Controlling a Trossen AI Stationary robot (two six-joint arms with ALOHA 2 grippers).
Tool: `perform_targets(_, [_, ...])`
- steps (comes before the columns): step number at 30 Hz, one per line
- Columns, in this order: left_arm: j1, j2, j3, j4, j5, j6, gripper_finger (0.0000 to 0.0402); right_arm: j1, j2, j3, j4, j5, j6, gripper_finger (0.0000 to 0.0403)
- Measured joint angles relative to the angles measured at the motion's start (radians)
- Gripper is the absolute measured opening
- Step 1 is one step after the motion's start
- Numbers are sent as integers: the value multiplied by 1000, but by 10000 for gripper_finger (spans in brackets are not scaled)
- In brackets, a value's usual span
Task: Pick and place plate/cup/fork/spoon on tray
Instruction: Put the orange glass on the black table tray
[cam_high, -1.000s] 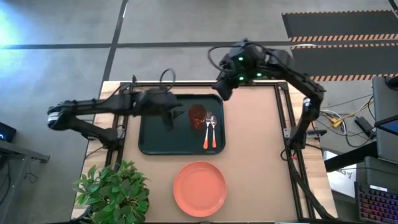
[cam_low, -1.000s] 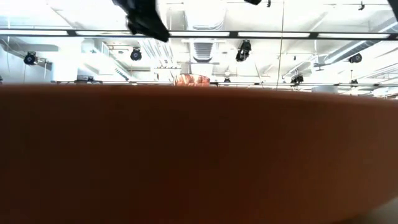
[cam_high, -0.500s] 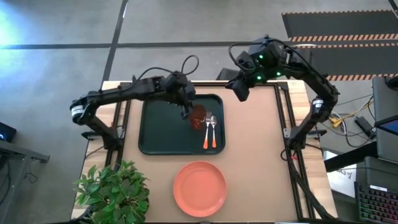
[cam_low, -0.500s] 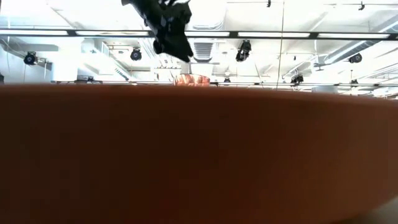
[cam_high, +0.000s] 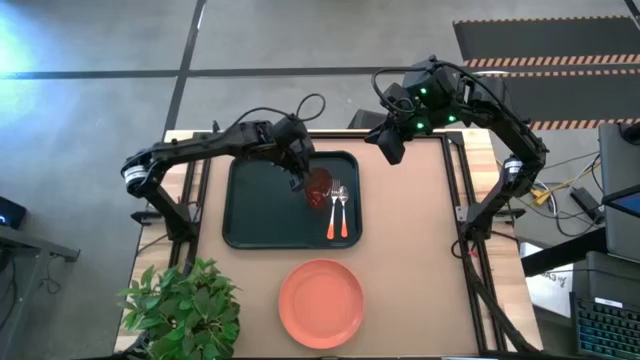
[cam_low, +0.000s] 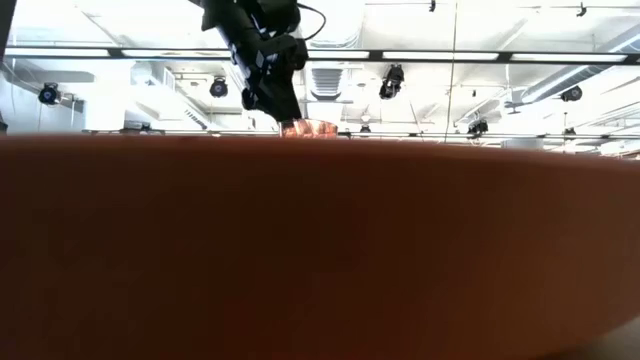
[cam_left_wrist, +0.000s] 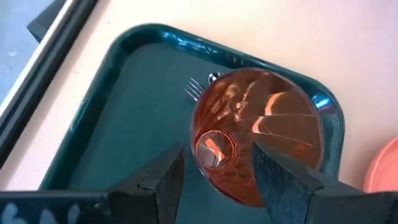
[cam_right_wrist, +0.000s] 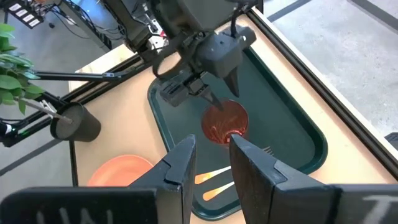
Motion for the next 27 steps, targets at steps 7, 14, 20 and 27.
perform_targets(7, [12, 50, 0, 15, 1, 26, 169, 0, 0, 0, 0, 0, 0, 86])
perform_targets(14, [12, 82, 0, -2, -15, 70, 115, 0, 0, 0, 1, 0, 4, 86])
perform_targets(20, [17, 78, 0, -20, -20, 63, 10, 0, 1, 0, 11, 0, 2, 83])
perform_targets(27, [17, 30, 6, -159, -136, 62, 2, 0, 1, 0, 16, 2, -5, 84])
